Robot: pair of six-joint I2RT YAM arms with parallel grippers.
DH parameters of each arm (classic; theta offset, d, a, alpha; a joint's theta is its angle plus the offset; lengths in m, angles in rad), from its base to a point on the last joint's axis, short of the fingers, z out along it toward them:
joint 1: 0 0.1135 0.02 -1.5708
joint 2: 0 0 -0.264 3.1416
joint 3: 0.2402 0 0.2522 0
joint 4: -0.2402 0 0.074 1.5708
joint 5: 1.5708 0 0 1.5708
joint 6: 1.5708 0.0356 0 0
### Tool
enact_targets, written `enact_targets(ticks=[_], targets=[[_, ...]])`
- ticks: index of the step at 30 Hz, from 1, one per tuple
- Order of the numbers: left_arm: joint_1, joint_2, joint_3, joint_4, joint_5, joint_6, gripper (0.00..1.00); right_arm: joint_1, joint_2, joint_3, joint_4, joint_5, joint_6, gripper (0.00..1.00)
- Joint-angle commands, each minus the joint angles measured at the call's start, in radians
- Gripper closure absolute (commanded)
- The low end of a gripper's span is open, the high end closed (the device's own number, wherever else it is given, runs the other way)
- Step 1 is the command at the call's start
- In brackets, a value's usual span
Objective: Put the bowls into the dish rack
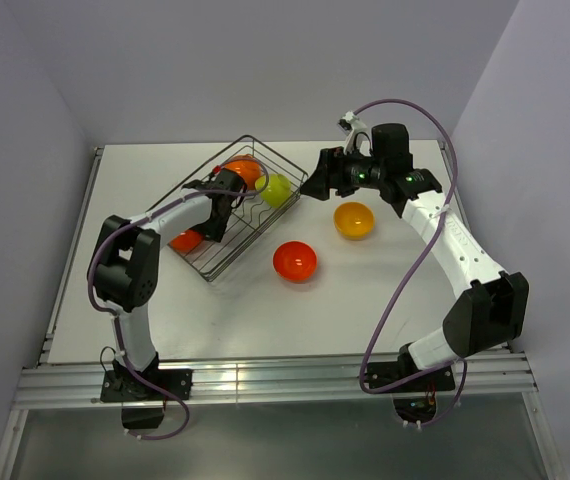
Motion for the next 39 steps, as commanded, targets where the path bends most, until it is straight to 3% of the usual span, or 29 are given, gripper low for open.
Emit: enact_targets(ticks=[1,39], targets=[[0.003,0.017,0.024,-0.02,0.053,-0.019,0.0,-0.01,-0.048,-0.001,0.005,-0.011,-0.019,0.12],[0.003,0.013,0.089,-0.049,0.079,-0.033,0.01,-0.012,-0.06,0.007,-0.025,-0.001,-0.021,0.08]])
